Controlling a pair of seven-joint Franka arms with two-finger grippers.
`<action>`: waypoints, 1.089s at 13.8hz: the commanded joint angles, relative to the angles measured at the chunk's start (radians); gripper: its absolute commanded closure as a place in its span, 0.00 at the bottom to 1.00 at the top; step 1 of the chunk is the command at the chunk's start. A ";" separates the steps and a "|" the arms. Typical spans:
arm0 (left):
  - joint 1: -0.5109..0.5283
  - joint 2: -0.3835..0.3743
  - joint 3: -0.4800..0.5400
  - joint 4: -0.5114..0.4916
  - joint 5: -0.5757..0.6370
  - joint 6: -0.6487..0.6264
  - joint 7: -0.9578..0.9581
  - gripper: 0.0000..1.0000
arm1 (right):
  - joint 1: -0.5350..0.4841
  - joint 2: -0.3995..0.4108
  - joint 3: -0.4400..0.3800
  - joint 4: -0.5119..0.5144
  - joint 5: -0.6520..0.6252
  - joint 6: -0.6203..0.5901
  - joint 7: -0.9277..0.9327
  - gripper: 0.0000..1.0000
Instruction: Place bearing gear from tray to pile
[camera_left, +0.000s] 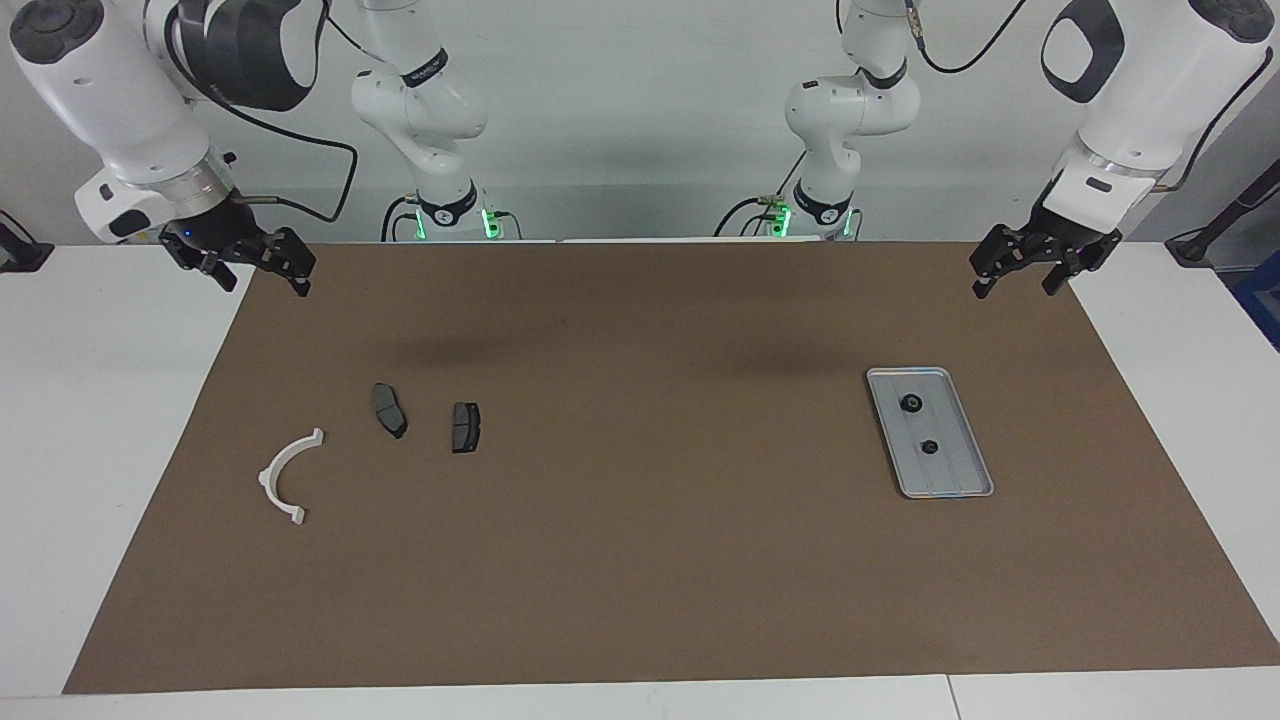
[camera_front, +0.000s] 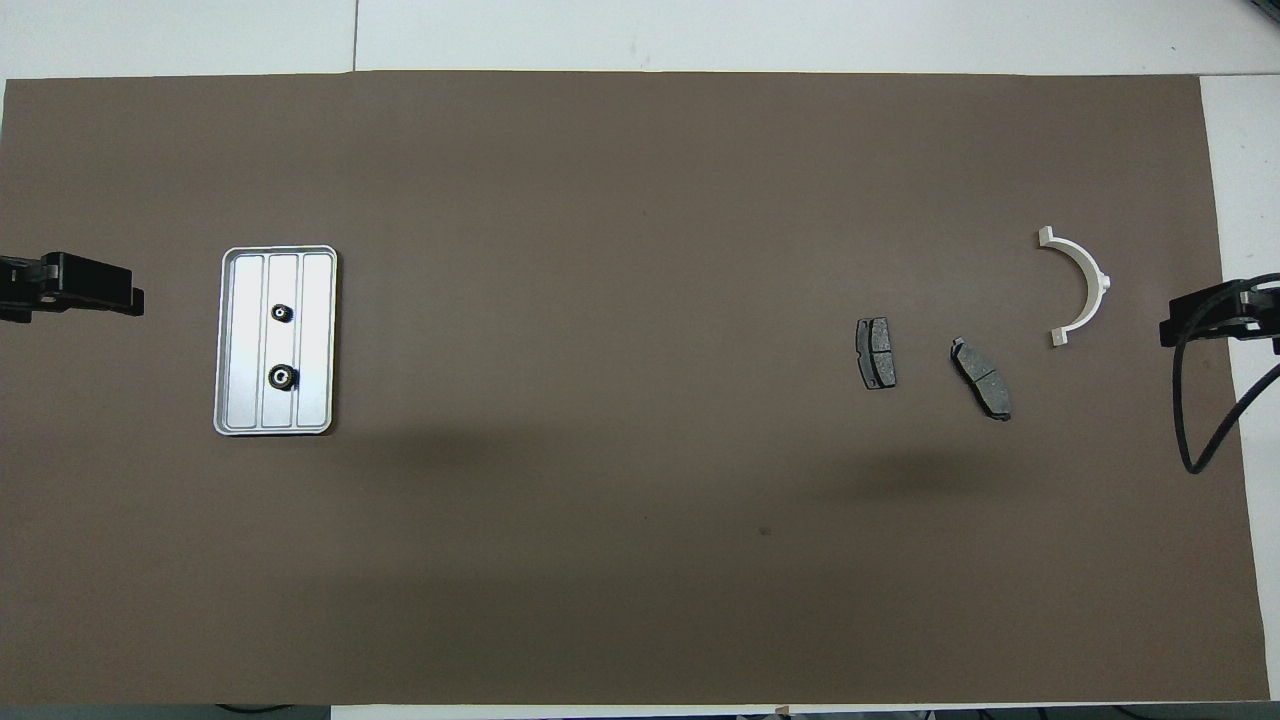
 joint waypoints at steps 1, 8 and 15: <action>0.013 0.016 -0.008 0.027 0.009 -0.022 0.013 0.00 | -0.006 -0.022 0.003 -0.027 0.004 0.013 -0.035 0.00; 0.005 0.016 -0.004 0.027 0.009 -0.010 0.007 0.00 | -0.008 -0.022 0.003 -0.027 0.004 0.017 -0.035 0.00; 0.009 -0.021 -0.004 -0.064 0.010 0.062 -0.004 0.00 | -0.008 -0.029 0.003 -0.038 0.004 0.017 -0.035 0.00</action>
